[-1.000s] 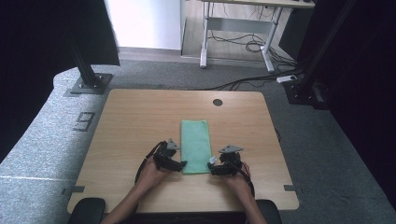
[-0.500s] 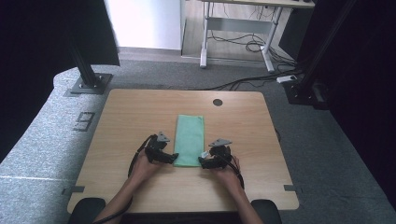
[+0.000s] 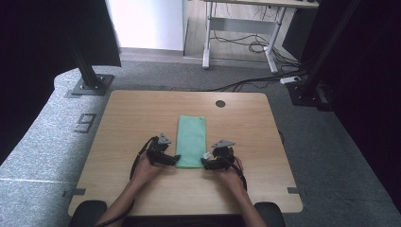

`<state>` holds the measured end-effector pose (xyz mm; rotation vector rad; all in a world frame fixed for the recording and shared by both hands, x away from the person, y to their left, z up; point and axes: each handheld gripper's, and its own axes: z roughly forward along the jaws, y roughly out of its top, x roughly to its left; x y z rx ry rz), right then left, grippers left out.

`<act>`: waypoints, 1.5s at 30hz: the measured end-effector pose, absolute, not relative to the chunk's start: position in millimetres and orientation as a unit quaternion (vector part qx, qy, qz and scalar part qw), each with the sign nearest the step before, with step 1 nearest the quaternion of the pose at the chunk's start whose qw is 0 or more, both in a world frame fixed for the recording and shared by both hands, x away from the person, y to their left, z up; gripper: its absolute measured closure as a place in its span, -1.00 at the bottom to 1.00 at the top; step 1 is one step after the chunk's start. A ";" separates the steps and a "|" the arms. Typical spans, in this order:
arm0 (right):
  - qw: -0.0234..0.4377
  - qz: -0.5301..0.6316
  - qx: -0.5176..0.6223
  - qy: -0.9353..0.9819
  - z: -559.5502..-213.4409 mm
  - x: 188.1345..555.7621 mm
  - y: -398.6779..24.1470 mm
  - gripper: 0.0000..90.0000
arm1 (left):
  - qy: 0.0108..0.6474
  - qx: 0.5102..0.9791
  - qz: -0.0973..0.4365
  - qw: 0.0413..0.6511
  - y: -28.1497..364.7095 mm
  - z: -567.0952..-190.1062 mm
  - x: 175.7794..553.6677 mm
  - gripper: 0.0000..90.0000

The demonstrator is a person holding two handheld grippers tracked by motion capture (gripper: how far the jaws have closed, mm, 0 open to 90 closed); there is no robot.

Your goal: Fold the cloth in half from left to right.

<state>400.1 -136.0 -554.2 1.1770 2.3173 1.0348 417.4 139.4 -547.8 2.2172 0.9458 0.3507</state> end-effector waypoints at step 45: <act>0.192 0.359 0.408 0.817 -533.2 367.0 -199.1 -0.99 | 0.379 0.847 0.159 0.337 190.8 -531.1 370.4 -0.92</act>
